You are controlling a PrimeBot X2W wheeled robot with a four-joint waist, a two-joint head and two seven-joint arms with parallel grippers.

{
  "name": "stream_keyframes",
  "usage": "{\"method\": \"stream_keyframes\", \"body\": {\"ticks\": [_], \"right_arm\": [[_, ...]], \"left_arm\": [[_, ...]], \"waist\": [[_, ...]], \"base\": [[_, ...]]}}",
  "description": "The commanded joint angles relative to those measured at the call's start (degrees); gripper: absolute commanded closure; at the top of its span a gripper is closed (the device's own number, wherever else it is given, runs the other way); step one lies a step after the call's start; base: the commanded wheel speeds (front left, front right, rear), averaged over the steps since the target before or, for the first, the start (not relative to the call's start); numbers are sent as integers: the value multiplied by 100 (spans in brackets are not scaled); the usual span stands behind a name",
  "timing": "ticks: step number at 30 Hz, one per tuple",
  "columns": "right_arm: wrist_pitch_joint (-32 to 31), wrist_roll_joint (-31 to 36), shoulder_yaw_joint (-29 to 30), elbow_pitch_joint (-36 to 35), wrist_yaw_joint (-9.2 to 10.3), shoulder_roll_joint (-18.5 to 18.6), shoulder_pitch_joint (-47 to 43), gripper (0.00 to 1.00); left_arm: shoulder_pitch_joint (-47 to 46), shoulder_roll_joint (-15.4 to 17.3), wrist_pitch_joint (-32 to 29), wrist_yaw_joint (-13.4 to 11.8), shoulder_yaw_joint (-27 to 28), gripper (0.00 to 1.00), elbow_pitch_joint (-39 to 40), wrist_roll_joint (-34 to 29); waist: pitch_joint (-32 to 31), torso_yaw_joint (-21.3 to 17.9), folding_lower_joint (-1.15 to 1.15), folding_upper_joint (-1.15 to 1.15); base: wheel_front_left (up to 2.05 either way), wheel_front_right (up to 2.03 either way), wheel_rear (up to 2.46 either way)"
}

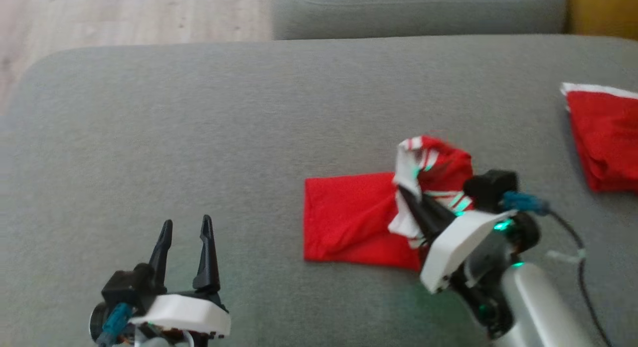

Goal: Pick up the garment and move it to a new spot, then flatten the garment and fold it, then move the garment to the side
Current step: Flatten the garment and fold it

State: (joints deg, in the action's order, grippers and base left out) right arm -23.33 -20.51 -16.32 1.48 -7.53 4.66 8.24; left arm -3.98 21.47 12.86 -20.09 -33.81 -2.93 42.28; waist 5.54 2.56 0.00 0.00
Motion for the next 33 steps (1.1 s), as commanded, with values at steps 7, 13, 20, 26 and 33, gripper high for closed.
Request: {"method": "stream_keyframes", "body": {"ticks": [7,13,20,26,33], "right_arm": [[429,-524,-813,797,4,-174,635,100],[686,-939,-1228,1648,4,-177,1076,98],[1086,-1102,-1493,2139,4,-178,1449,0],[1553,-964,-1383,1862,4,-178,1633,0],[1881,-40,-446,1288,4,-178,1512,0]], "left_arm": [[-153,58,-47,12,68,0,190,-61],[-221,-5,-53,43,-1,0,134,-75],[-246,-63,-44,37,-38,0,89,-74],[-234,-83,-13,25,-32,0,73,-67],[-282,-109,-8,35,-91,0,90,-105]], "waist": [[-88,662,0,0],[-39,847,0,0],[-7,842,0,0],[-8,600,0,0],[-12,338,0,0]], "base": [[0,0,0],[0,0,0],[0,0,0],[0,0,0],[0,0,0]]}}
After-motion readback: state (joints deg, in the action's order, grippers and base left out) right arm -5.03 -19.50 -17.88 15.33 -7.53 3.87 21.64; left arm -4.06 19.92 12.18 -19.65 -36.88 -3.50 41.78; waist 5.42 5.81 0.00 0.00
